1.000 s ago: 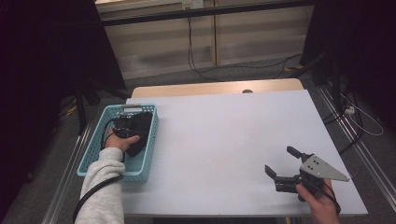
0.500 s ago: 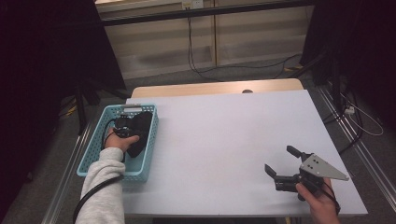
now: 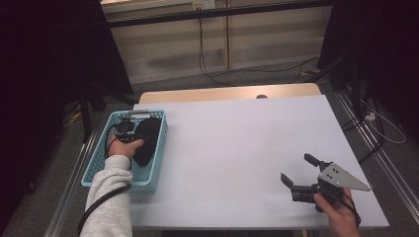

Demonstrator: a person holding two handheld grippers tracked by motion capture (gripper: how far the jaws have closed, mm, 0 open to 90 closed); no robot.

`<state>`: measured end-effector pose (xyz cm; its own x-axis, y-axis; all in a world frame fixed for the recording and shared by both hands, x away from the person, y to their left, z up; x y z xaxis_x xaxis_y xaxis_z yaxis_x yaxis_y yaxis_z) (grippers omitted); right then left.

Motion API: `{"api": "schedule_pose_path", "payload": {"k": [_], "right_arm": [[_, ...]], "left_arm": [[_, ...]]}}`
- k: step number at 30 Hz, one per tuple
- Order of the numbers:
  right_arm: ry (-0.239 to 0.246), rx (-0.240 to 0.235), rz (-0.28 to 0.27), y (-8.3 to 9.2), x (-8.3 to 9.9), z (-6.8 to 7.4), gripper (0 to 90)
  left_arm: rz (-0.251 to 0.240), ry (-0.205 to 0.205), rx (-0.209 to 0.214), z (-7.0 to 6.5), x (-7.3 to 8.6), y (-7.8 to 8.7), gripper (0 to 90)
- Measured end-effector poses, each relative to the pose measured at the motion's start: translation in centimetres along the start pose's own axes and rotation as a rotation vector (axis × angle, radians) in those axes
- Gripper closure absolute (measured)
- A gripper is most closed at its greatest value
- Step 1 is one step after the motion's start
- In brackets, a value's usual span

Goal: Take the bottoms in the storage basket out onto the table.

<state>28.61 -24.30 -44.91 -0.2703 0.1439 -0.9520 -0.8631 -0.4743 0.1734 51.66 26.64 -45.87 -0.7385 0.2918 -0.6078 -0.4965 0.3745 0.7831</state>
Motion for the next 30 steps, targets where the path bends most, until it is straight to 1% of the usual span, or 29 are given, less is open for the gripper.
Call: {"api": "schedule_pose_path", "payload": {"k": [1, 3, 8, 10, 12, 17, 18, 19, 21, 24, 25, 26, 27, 28, 29, 30], "right_arm": [[-0.001, 0.001, 0.0, 0.0, 0.0, 0.0, 0.6], [-0.002, 0.003, 0.0, 0.1, -0.1, -0.1, 0.6], [-0.006, 0.006, -0.006, 0.2, -0.1, -0.1, 0.6], [-0.006, 0.006, -0.006, 0.2, -0.1, -0.1, 0.6], [-0.005, 0.005, -0.005, 0.2, -0.1, -0.1, 0.6], [-0.006, 0.006, -0.003, 0.1, -0.1, -0.2, 0.6], [-0.007, 0.007, -0.004, 0.1, -0.1, -0.2, 0.6], [-0.006, 0.006, -0.005, 0.1, -0.1, -0.2, 0.6], [-0.005, 0.005, -0.004, 0.1, -0.1, -0.1, 0.6], [-0.005, 0.004, -0.002, 0.0, 0.0, 0.0, 0.6], [-0.005, 0.004, -0.002, 0.0, 0.0, 0.0, 0.6], [-0.003, 0.003, -0.003, 0.0, 0.0, 0.0, 0.6], [-0.003, 0.002, -0.002, 0.0, 0.0, 0.0, 0.6], [-0.004, 0.001, -0.001, -0.1, 0.0, 0.0, 0.6], [-0.003, 0.0, 0.0, -0.1, 0.0, 0.0, 0.6], [-0.003, -0.001, 0.001, -0.1, 0.0, 0.0, 0.6]], "left_arm": [[0.004, -0.011, -0.002, 0.0, -0.1, 0.2, 69.9], [0.003, -0.016, -0.013, -0.1, -0.3, 0.5, 70.4], [-0.018, -0.024, -0.034, 0.1, -0.7, 1.5, 71.2], [-0.016, -0.022, -0.033, 0.3, -0.8, 2.0, 71.3], [-0.026, -0.019, -0.034, 0.5, -0.8, 2.5, 71.4], [-0.04, -0.04, -0.033, 0.8, -1.5, 4.2, 71.6], [-0.054, -0.031, -0.038, 0.8, -1.7, 4.6, 71.6], [-0.055, -0.047, -0.036, 0.8, -1.9, 5.1, 71.6], [-0.084, -0.04, -0.037, 0.7, -2.4, 5.9, 71.7], [-0.109, -0.053, -0.035, 0.6, -3.1, 7.0, 71.7], [-0.108, -0.064, -0.034, 0.6, -3.3, 7.4, 71.7], [-0.123, -0.055, -0.037, 0.4, -3.5, 7.7, 71.7], [-0.129, -0.058, -0.028, 0.3, -3.8, 8.0, 71.8], [-0.142, -0.064, -0.02, -0.1, -4.1, 8.3, 71.7], [-0.15, -0.082, -0.017, -0.5, -4.5, 8.6, 71.7], [-0.165, -0.081, -0.016, -0.8, -4.7, 8.8, 71.7]]}}
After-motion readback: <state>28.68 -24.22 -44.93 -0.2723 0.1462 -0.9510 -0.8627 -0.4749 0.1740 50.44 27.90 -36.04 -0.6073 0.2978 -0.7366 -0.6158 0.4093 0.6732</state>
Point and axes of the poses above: each handheld gripper's, and its own axes: y roughly backward along the jaws, x roughly out of its underside, z roughly to its left, the point moved 4 cm from there along -y, roughly forward along the jaws, and after that the axes turned 14 degrees about -y, right-handed, at the moved point
